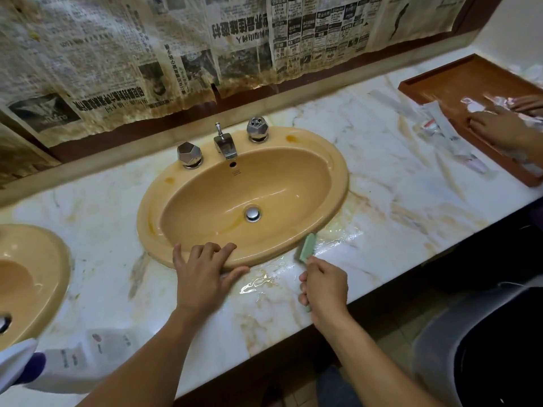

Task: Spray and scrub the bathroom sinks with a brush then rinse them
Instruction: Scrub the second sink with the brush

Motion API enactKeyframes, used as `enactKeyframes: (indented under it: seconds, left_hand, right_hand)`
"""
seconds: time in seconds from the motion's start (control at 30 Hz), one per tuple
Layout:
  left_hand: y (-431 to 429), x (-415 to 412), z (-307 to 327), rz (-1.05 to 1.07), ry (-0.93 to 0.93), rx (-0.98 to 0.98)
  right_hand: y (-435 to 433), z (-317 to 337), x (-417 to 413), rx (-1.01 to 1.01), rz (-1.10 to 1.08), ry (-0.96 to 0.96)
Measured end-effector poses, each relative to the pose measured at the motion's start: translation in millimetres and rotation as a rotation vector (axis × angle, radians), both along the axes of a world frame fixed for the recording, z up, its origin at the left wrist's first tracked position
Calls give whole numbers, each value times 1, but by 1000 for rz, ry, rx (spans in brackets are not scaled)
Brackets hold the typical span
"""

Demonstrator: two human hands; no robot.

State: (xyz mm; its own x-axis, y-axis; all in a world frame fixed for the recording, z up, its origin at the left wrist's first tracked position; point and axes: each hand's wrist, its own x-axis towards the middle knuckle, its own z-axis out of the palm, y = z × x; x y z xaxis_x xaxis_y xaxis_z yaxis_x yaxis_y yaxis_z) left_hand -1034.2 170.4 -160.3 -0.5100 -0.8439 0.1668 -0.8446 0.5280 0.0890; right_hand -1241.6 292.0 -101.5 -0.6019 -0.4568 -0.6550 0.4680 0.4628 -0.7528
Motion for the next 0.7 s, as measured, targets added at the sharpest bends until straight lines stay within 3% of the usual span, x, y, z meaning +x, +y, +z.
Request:
enactKeyframes:
  seconds: [0.27,0.47,0.7]
  left_hand:
    - [0,-1,2,1,-1,13]
    - [-1,1,0,-6,19,18]
    - [-1,1,2,-26,44,-1]
  right_hand:
    - [-12,-1,-43,55,-53,197]
    - [8,5,-8,113,273,407]
    - [-37,10,-78,206,136,519]
